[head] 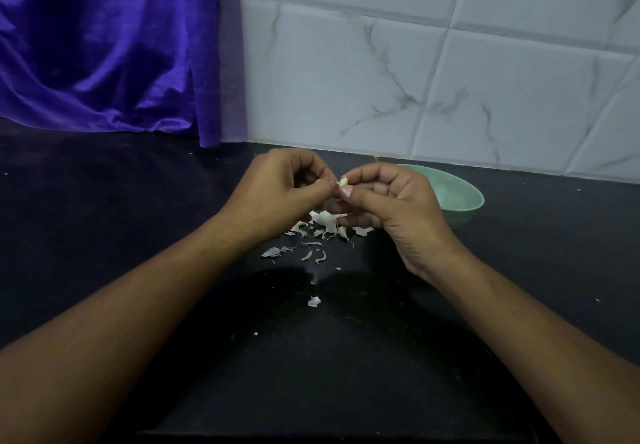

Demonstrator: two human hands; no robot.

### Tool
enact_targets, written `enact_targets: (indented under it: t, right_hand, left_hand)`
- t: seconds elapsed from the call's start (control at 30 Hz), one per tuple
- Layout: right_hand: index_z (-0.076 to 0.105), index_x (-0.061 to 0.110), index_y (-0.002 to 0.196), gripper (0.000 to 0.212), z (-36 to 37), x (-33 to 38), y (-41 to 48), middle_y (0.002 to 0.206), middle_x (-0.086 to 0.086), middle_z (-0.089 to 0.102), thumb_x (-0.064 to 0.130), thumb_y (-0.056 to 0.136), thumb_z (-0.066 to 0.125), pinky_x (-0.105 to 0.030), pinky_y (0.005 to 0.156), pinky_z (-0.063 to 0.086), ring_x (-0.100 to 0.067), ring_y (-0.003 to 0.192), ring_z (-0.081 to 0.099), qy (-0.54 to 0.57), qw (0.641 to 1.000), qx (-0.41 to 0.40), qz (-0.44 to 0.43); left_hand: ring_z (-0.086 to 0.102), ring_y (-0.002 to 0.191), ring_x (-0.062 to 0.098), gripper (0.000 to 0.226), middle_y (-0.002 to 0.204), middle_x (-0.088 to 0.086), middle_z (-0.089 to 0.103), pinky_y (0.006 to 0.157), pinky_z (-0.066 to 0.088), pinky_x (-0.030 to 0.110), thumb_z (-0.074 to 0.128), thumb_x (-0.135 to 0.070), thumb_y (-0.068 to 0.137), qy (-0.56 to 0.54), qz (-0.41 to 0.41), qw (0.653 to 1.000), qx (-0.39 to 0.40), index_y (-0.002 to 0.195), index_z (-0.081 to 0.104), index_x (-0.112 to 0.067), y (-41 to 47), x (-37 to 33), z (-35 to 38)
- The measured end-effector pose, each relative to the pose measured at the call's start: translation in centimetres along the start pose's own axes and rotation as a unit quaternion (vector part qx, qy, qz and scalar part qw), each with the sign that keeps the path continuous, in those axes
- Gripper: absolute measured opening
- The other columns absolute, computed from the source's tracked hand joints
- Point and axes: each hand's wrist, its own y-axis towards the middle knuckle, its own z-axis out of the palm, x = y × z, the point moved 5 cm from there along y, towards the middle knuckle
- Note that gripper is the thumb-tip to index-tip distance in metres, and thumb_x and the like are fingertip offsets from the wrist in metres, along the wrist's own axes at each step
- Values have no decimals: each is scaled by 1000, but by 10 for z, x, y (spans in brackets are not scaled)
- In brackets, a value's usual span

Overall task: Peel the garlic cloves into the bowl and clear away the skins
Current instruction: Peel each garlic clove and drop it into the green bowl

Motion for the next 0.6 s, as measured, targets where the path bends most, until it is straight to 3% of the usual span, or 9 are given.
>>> enact_targets:
  t: [0.13, 0.3, 0.37, 0.47, 0.6]
  right_hand:
    - [69, 4, 102, 9, -1, 0, 1, 99, -21, 77, 0, 94, 69, -36, 70, 63, -30, 82, 76, 21, 999, 8, 28]
    - [69, 5, 107, 10, 1, -4, 1, 97, -18, 76, 3, 97, 65, -36, 70, 63, -29, 81, 76, 29, 998, 25, 47]
    - [69, 4, 108, 11, 1, -4, 1, 97, -17, 76, 5, 98, 65, -36, 70, 63, -29, 81, 76, 27, 998, 27, 48]
    - [69, 4, 109, 13, 0, -3, 1, 97, -17, 77, 4, 96, 68, -38, 71, 64, -29, 80, 76, 17, 999, 27, 37]
    - [67, 1, 107, 15, 1, -3, 0, 95, -21, 77, 0, 92, 70, -41, 74, 65, -29, 79, 77, -10, 999, 31, 21]
  left_hand:
    - [75, 72, 19, 14, 77, 4, 72, 67, 64, 49, 60, -11, 96, 2, -24, 1000, 10, 86, 70, -15, 1, 3, -2]
    - [72, 72, 25, 27, 73, 5, 67, 63, 63, 56, 50, -14, 98, -14, -35, 999, 16, 76, 64, -16, 1, 4, -2]
    - [72, 72, 24, 33, 72, 4, 67, 63, 62, 56, 52, -23, 104, -7, -25, 1000, 16, 74, 64, -13, 1, 3, -2]
    - [74, 70, 17, 33, 77, 3, 72, 62, 64, 44, 64, -39, 102, -3, -17, 1000, 7, 82, 68, -13, 0, -1, -4]
    - [74, 71, 12, 22, 79, -2, 77, 64, 63, 37, 78, -36, 92, -10, -22, 1000, 19, 91, 75, -14, 1, -1, -1]
